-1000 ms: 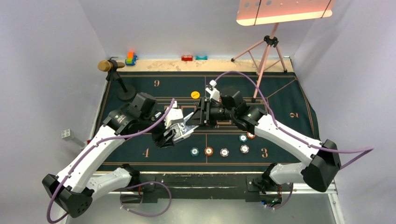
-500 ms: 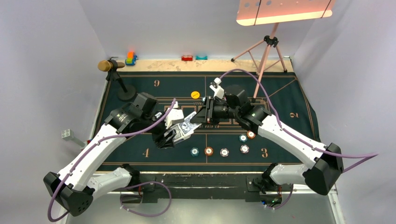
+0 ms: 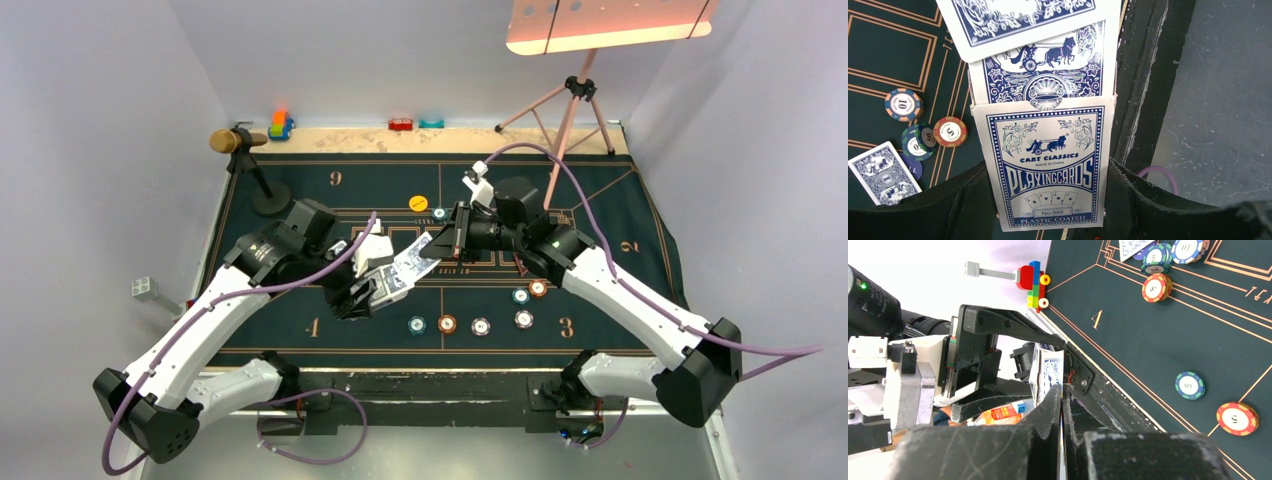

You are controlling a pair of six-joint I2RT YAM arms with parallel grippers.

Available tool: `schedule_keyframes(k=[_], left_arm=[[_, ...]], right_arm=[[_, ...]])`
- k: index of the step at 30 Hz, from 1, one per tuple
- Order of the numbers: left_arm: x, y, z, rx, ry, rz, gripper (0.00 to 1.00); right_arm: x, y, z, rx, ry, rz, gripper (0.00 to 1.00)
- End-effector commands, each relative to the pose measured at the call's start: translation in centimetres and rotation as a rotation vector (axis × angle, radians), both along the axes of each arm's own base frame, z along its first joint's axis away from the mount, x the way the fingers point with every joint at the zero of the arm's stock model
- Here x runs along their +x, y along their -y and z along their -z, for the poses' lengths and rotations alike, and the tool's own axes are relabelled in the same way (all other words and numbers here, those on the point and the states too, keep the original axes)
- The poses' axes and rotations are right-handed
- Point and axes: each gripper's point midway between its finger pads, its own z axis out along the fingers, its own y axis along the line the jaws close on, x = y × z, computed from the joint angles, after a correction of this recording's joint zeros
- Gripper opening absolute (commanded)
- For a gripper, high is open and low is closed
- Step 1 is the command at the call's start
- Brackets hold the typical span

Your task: Distribute texas hold em gaming equipment

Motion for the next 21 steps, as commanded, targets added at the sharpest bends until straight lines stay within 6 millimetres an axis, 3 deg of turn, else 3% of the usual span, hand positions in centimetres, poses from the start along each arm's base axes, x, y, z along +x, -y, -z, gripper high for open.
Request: schedule_keyframes(k=[1, 8, 12, 14, 21], left_arm=[[0.0, 0.7, -2.1, -0.053, 0.037, 0.026, 0.37], [-0.1, 0.4, -2.1, -0.038, 0.042, 0.031, 0.35], [-0.1, 0.3, -2.1, -0.035, 0.042, 0.032, 0.35], [-0.2, 0.3, -2.2, -0.033, 0.045, 0.034, 0.35], [-0.5, -0.1, -2.6, -0.017, 0.034, 0.041, 0.35]], right_arm=[[0.7, 0.7, -3.0, 0.033, 0.075, 0.021, 0.00], [3.9, 3.3, -4.3, 0.045, 0.105, 0.101, 0.00], [7.3, 4.7, -2.9, 0.013, 0.109, 0.173, 0.00], [9.7, 5.1, -1.6, -0.004, 0.115, 0.221, 0.00], [21.9, 5.8, 5.7, -0.152, 0.104, 0.422, 0.00]])
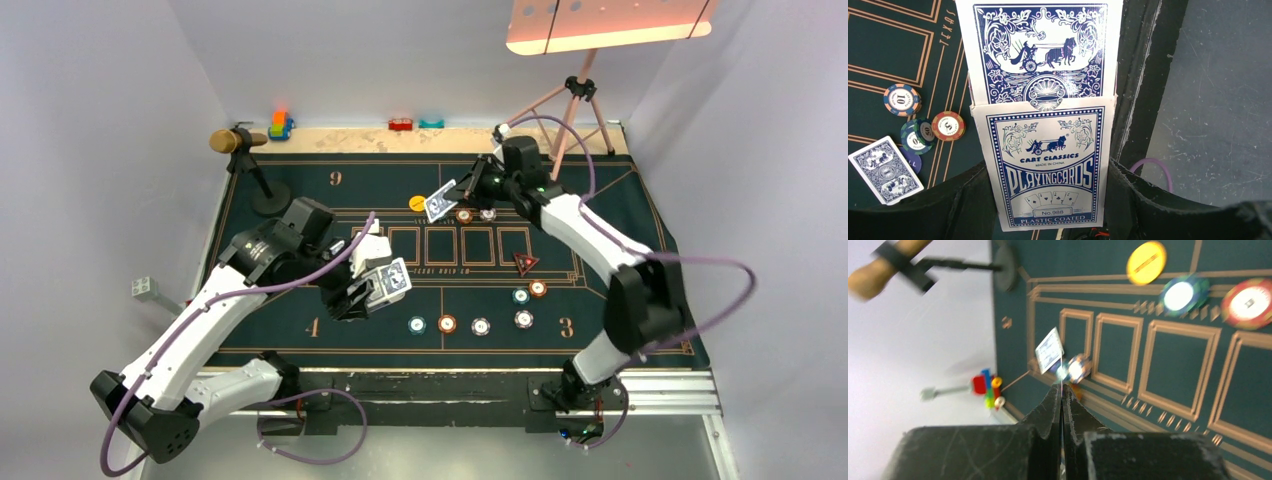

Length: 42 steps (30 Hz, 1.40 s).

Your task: Distribute texas hold em gaming equipment

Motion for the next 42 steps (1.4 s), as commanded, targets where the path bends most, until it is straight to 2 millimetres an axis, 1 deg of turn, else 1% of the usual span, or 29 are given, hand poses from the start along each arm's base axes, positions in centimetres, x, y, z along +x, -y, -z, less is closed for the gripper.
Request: schedule_keyframes(k=[1, 3, 4, 7, 11, 12, 15, 17, 20, 23, 24, 27, 30, 33, 35, 36, 38, 39, 40, 42], left_arm=[[0.0, 0.4, -2.0, -0.032, 0.045, 0.035, 0.35], [0.0, 0.4, -2.2, -0.036, 0.044, 0.034, 0.34], [-0.1, 0.4, -2.2, -0.036, 0.038, 0.035, 0.34], [-0.2, 0.4, -2.2, -0.029, 0.023, 0.040, 0.34], [-0.6, 0.2, -1.8, -0.016, 0.006, 0.050, 0.33], [-0.6, 0.2, -1.7, -0.016, 0.004, 0.050, 0.33], [-0.7, 0.3, -1.7, -0.019, -0.008, 0.052, 0.33], [-0.7, 0.3, -1.6, -0.020, -0.010, 0.053, 0.33], [-0.8, 0.2, -1.5, -0.015, -0.011, 0.053, 0.33], [-0.9, 0.1, -1.3, -0.006, -0.018, 0.052, 0.33], [-0.9, 0.0, -1.1, -0.002, -0.020, 0.051, 0.33], [-0.9, -0.1, -0.9, 0.009, -0.027, 0.045, 0.33], [-0.8, -0.3, -0.8, 0.024, -0.027, 0.039, 0.33], [-0.5, -0.4, -0.9, 0.037, -0.020, 0.035, 0.33], [-0.4, -0.6, -0.9, 0.047, -0.018, 0.031, 0.33], [-0.4, -0.6, -0.8, 0.052, -0.018, 0.029, 0.33], [-0.4, -0.8, -0.6, 0.064, -0.025, 0.026, 0.33], [-0.4, -0.8, -0.6, 0.066, -0.025, 0.025, 0.31], [-0.3, -0.8, -0.6, 0.069, -0.023, 0.024, 0.29], [0.0, -0.8, -0.6, 0.071, -0.015, 0.019, 0.27]], right_arm=[[8.5, 1.1, 2.8, -0.126, 0.080, 0.156, 0.00], [11.6, 1.8, 5.2, -0.172, 0.049, 0.206, 0.00], [12.7, 2.1, 6.2, -0.181, 0.035, 0.230, 0.00], [15.5, 2.3, 8.0, -0.166, 0.026, 0.273, 0.00], [17.9, 2.2, 9.6, -0.159, 0.026, 0.320, 0.00], [18.4, 2.1, 10.4, -0.159, 0.014, 0.328, 0.00], [19.3, 2.1, 12.0, -0.158, -0.022, 0.365, 0.00], [19.8, 2.5, 12.8, -0.169, -0.030, 0.400, 0.00], [20.1, 3.2, 13.8, -0.221, -0.051, 0.421, 0.19], [19.5, 4.1, 15.1, -0.307, -0.099, 0.426, 0.38], [19.2, 4.6, 15.2, -0.330, -0.102, 0.433, 0.44], [18.8, 5.6, 14.2, -0.383, -0.079, 0.443, 0.54], [18.5, 6.4, 12.4, -0.430, -0.053, 0.445, 0.59], [18.1, 7.4, 9.8, -0.466, -0.020, 0.456, 0.62], [17.4, 7.8, 7.7, -0.482, 0.010, 0.456, 0.63], [16.8, 7.7, 6.3, -0.471, 0.025, 0.444, 0.63], [15.1, 6.9, 3.7, -0.434, 0.064, 0.395, 0.64], [13.9, 6.2, 2.1, -0.398, 0.086, 0.357, 0.64], [12.4, 5.3, 1.0, -0.363, 0.101, 0.312, 0.66], [8.4, 3.3, -1.0, -0.269, 0.114, 0.191, 0.73]])
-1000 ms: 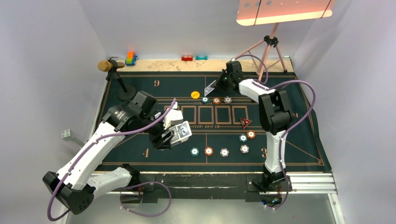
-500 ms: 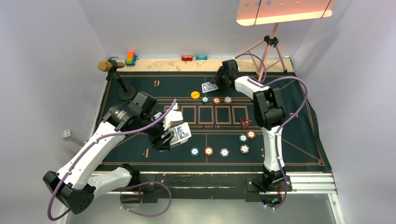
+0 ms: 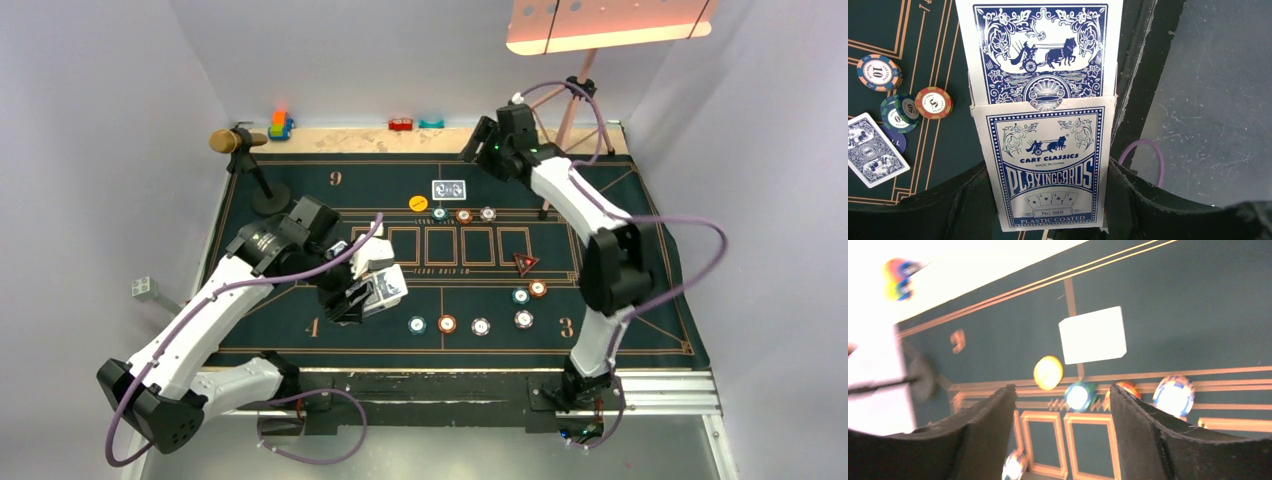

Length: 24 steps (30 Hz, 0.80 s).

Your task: Distribute texas hold em gaming equipment

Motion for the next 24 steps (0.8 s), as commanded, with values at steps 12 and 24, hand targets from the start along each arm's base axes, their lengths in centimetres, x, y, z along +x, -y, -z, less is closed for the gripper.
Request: schedule_keyframes(k=[12, 24], left_arm=[[1.7, 0.6, -1.5, -0.009, 0.065, -0.001, 0.29], [1.7, 0.6, -1.7, -0.009, 0.071, -0.005, 0.30]], right_arm=[[-28.2, -11.4, -11.1, 0.497, 0.118, -0.789, 0.89], [-31.7, -16.8, -10.4, 0.561, 0.039, -0.970, 0.94]])
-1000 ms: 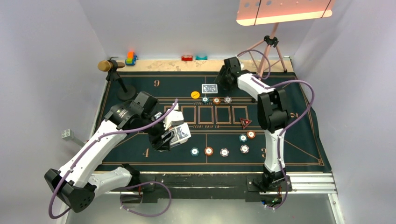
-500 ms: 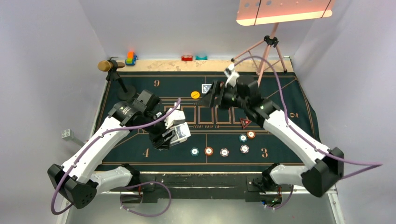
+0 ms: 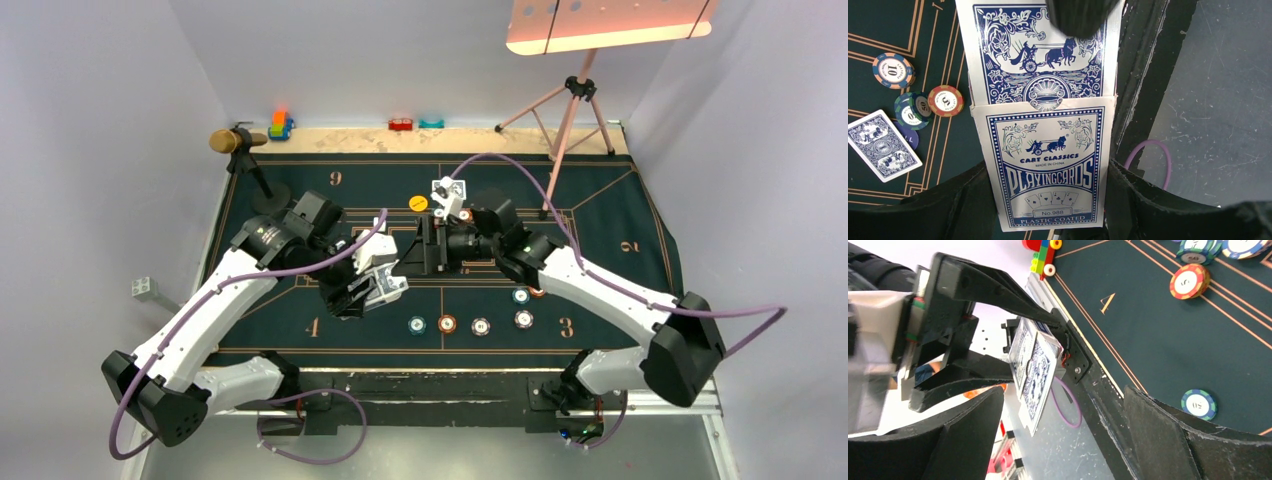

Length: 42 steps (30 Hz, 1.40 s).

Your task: Distribute texas hold em gaming equipment

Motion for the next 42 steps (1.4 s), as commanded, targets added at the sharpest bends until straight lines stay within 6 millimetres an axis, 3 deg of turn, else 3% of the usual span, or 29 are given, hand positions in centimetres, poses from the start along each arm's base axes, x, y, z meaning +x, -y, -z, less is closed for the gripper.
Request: schedule_keyframes(k=[1, 6, 15, 20, 32, 39, 41, 42], left_arm=[[0.6, 0.7, -1.9, -0.048, 0.058, 0.009, 0.30], [0.5, 0.6, -2.1, -0.052, 0.060, 0.015, 0.30], [0.3, 0.5, -2.1, -0.049, 0.068, 0.020, 0.29], [0.3, 0.4, -2.1, -0.048, 0.070, 0.021, 0.29], [0.3, 0.5, -2.0, -0.056, 0.069, 0.020, 0.29], [0.2, 0.3, -1.8, -0.046, 0.065, 0.018, 0.29], [0.2, 0.3, -1.8, -0.045, 0.068, 0.019, 0.29], [0.1, 0.3, -1.7, -0.044, 0.066, 0.019, 0.29]], right_arm=[[-0.7, -2.5, -2.2, 0.079, 0.025, -0.080, 0.95], [-0.5, -3.6, -0.6, 0.047, -0.015, -0.093, 0.94], [-0.4, -3.8, 0.6, 0.049, -0.072, -0.094, 0.72], [-0.1, -2.9, 0.4, 0.056, -0.075, -0.064, 0.63], [0.2, -1.4, -0.6, 0.069, -0.052, -0.022, 0.57], [0.3, -1.1, -1.1, 0.072, -0.043, -0.012, 0.43], [0.3, -1.0, -0.9, 0.053, -0.041, -0.010, 0.44], [0.3, -0.9, -1.0, 0.052, -0.031, -0.014, 0.54]])
